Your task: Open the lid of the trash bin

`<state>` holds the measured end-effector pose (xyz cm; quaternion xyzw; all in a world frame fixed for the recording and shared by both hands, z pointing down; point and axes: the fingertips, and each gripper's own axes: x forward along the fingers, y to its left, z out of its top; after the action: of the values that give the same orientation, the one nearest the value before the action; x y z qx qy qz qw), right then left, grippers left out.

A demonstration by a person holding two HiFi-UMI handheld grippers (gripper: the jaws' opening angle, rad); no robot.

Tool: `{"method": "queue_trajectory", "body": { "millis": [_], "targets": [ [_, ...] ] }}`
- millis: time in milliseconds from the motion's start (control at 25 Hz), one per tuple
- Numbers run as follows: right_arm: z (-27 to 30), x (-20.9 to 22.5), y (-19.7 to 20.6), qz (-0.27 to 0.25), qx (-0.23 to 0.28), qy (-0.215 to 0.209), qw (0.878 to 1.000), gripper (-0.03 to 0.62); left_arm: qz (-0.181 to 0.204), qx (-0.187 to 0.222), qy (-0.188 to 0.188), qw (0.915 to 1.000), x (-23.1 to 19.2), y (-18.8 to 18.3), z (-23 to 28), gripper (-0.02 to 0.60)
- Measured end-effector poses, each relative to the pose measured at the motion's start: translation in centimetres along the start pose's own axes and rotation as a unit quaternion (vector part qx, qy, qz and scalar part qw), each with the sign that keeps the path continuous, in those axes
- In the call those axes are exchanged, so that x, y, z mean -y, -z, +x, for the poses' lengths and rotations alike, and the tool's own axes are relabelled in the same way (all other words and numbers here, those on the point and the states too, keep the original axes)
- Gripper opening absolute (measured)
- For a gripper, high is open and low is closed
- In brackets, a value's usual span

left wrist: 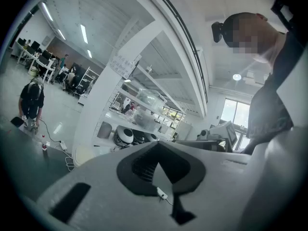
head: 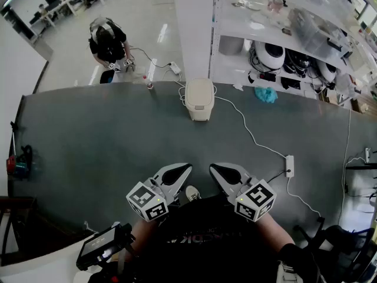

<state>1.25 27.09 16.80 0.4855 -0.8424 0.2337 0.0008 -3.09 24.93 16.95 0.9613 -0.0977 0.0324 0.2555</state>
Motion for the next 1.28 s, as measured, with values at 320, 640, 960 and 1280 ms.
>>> {"method": "queue_trajectory", "body": {
  "millis": [320,640,960,1280],
  "targets": [
    [0.20,-0.52,0.18,-0.004,-0.002,-0.003,1.000,0.008,0.000,0.001,-0.001,1.0000,0.07,0.13,-0.37,0.000],
    [0.06,-0.38,-0.21,0.004,0.012,-0.001,1.000,0.008,0.003,-0.006,0.003,1.0000,0.22,0.30,-0.46,0.000],
    [-0.39,0.17,-0.02,0.013,0.016,0.008,1.000,0.008,0.005,-0.003,0.002,1.0000,0.25,0.40,-0.26,0.000],
    [-0.20,0.16,0.01,0.010,0.013,0.013,1.000,0.008,0.001,0.001,0.002,1.0000,0.07,0.37,-0.52,0.000]
  ]
}}
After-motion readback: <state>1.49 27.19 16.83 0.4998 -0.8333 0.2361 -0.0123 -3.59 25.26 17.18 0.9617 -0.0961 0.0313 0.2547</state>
